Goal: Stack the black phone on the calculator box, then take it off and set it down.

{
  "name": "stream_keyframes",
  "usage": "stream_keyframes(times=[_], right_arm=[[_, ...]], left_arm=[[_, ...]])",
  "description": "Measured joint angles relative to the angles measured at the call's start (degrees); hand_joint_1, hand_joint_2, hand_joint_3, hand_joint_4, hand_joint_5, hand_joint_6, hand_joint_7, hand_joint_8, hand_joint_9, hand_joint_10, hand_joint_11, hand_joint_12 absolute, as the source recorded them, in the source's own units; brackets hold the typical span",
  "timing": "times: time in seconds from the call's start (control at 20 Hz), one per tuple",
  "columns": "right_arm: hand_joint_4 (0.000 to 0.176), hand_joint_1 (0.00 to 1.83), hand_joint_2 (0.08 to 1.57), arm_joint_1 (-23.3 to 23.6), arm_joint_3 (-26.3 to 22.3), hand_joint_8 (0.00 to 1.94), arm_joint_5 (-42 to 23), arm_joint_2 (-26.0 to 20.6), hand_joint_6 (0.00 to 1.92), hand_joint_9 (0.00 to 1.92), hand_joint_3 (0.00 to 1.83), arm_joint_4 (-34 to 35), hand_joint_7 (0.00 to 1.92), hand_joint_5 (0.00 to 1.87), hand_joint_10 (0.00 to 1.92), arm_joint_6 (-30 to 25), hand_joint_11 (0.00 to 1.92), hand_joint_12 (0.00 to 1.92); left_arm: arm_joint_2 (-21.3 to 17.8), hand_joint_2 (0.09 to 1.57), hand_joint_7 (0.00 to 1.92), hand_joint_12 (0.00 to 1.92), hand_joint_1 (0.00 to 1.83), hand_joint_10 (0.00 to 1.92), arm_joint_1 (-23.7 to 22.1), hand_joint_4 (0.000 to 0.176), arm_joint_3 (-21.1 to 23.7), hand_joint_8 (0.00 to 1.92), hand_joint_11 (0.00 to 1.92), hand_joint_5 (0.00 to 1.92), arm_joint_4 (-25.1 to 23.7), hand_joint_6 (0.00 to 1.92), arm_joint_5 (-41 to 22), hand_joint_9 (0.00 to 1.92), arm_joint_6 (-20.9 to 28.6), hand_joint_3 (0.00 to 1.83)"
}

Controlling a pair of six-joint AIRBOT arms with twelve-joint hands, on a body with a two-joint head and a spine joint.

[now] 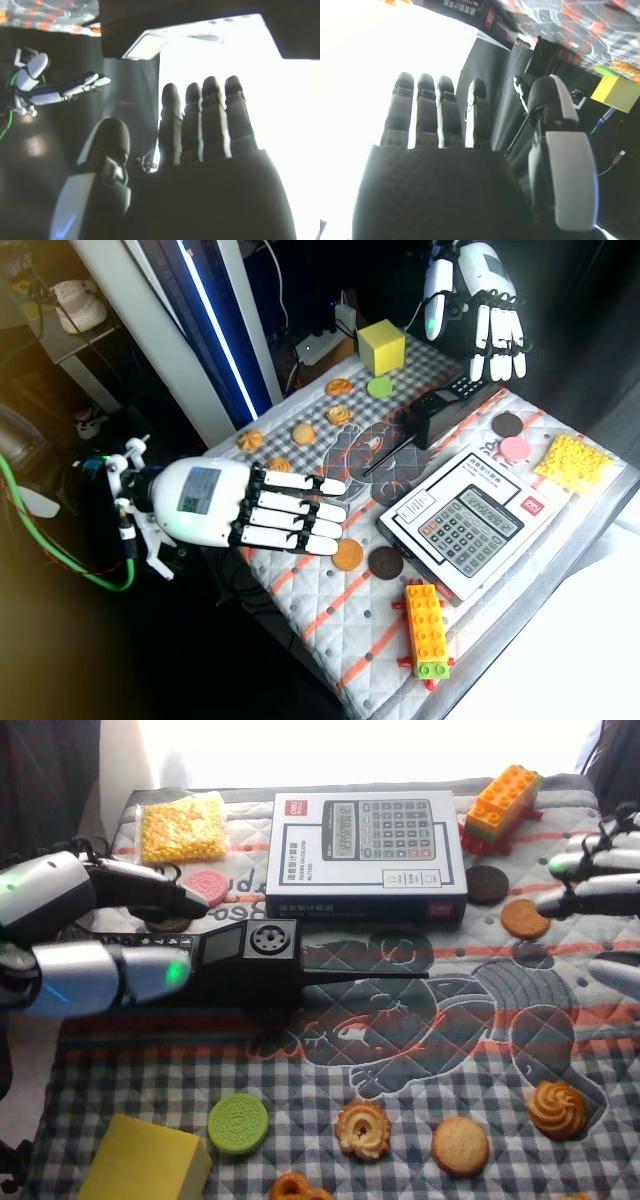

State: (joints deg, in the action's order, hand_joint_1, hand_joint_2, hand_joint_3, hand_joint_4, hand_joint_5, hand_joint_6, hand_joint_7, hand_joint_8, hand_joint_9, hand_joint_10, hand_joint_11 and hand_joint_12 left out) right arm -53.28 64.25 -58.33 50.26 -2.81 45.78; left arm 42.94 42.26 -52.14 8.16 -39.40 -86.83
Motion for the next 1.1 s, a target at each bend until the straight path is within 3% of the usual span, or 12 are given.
stream_keyframes(times=[0.05, 0.15, 0.2, 0.25, 0.35, 0.5, 0.55, 0.6, 0.7, 0.8, 0.9, 1.1], right_arm=[[0.058, 0.38, 1.34, 0.0, 0.0, 0.0, 0.2, 0.0, 0.0, 0.35, 0.0, -0.02, 0.45, 0.63, 0.0, 0.02, 0.09, 0.7], [0.048, 0.29, 1.33, 0.0, -0.2, 0.0, -0.02, -0.02, 0.0, 0.34, 0.0, -0.37, 0.4, 0.53, 0.0, 0.04, 0.09, 0.69], [0.046, 0.27, 1.33, 0.0, -0.31, 0.0, 0.02, 0.0, 0.0, 0.33, 0.0, -0.61, 0.38, 0.5, 0.0, 0.04, 0.08, 0.69], [0.044, 0.26, 1.33, 0.0, -0.39, 0.0, 0.0, 0.0, 0.0, 0.33, 0.0, -0.87, 0.38, 0.49, 0.0, 0.04, 0.08, 0.69], [0.048, 0.24, 1.33, 0.0, -0.42, 0.0, -0.04, 0.0, 0.0, 0.32, 0.0, -0.87, 0.37, 0.48, 0.0, 0.02, 0.08, 0.67], [0.054, 0.21, 1.33, 0.0, -0.42, 0.0, -0.04, 0.0, 0.0, 0.3, 0.0, -0.87, 0.36, 0.47, 0.0, 0.04, 0.07, 0.64], [0.048, 0.22, 1.34, 0.0, -0.42, 0.0, -0.02, 0.0, 0.0, 0.3, 0.0, -0.85, 0.36, 0.47, 0.0, 0.04, 0.07, 0.64], [0.058, 0.23, 1.33, 0.0, -0.42, 0.0, -0.02, 0.0, 0.0, 0.3, 0.0, -0.83, 0.36, 0.47, 0.0, 0.04, 0.07, 0.64], [0.081, 0.21, 1.33, 0.0, -0.44, 0.0, -0.09, 0.0, 0.0, 0.3, 0.0, -0.98, 0.36, 0.45, 0.0, 0.04, 0.07, 0.59], [0.072, 0.2, 1.33, 0.0, -0.42, 0.0, -0.02, 0.0, 0.0, 0.29, 0.0, -1.07, 0.36, 0.46, 0.0, 0.04, 0.09, 0.57], [0.063, 0.2, 1.33, 0.0, -0.44, 0.01, -0.04, 0.0, 0.01, 0.3, 0.0, -1.07, 0.38, 0.48, 0.0, 0.04, 0.11, 0.57], [0.061, 0.22, 1.34, 0.0, -0.48, 0.0, -0.07, 0.0, 0.0, 0.29, 0.0, -1.09, 0.38, 0.5, 0.0, 0.04, 0.08, 0.64]], left_arm=[[0.48, 0.93, 0.2, 0.45, 0.58, 0.01, 0.0, 0.0, -0.22, 0.01, 0.0, 0.4, 0.04, 0.0, 0.35, 0.22, -0.07, 0.0], [1.16, 0.86, 0.16, 0.31, 0.63, 0.0, -0.87, 0.098, -0.35, 0.0, 0.0, 0.3, 0.2, 0.0, 1.51, 0.17, -2.71, 0.0], [1.25, 0.85, 0.15, 0.28, 0.65, 0.0, -1.6, 0.12, -0.17, 0.0, 0.0, 0.28, 0.94, 0.0, 1.7, 0.15, -5.35, 0.0], [1.49, 0.85, 0.15, 0.3, 0.64, 0.0, -2.21, 0.074, -0.17, 0.0, 0.0, 0.29, 1.27, 0.0, 1.77, 0.15, -7.28, 0.0], [2.36, 0.84, 0.17, 0.38, 0.67, 0.0, -3.37, 0.056, -0.24, 0.0, 0.0, 0.32, 1.84, 0.01, 2.78, 0.16, -9.75, 0.0], [4.11, 0.84, 0.23, 0.66, 0.71, 0.01, -5.05, 0.152, -1.03, 0.0, 0.0, 0.23, 3.21, 0.0, 6.12, 0.24, -15.54, 0.0], [4.44, 0.84, 0.28, 0.65, 0.69, 0.02, -5.53, 0.156, -1.03, 0.01, 0.0, 0.24, 4.39, 0.0, 7.06, 0.29, -18.16, 0.0], [4.96, 0.85, 0.38, 0.73, 0.69, 0.01, -6.19, 0.123, -1.03, 0.0, 0.01, 0.35, 5.42, 0.0, 7.96, 0.39, -21.92, 0.0], [6.08, 0.86, 0.46, 0.76, 0.69, 0.02, -6.97, 0.109, -1.68, 0.02, 0.0, 0.4, 5.79, 0.01, 10.19, 0.43, -24.33, 0.0], [6.34, 0.91, 0.49, 0.83, 0.65, 0.01, -7.15, 0.066, -2.45, 0.01, 0.0, 0.44, 6.27, 0.01, 11.58, 0.47, -24.28, 0.0], [6.6, 0.95, 0.49, 0.81, 0.61, 0.01, -7.52, 0.093, -3.65, 0.0, 0.0, 0.37, 7.67, 0.0, 12.0, 0.49, -24.39, 0.01], [7.45, 1.0, 0.49, 0.79, 0.63, 0.01, -8.59, 0.095, -5.27, 0.0, 0.0, 0.36, 8.76, 0.0, 13.79, 0.51, -24.33, 0.01]])
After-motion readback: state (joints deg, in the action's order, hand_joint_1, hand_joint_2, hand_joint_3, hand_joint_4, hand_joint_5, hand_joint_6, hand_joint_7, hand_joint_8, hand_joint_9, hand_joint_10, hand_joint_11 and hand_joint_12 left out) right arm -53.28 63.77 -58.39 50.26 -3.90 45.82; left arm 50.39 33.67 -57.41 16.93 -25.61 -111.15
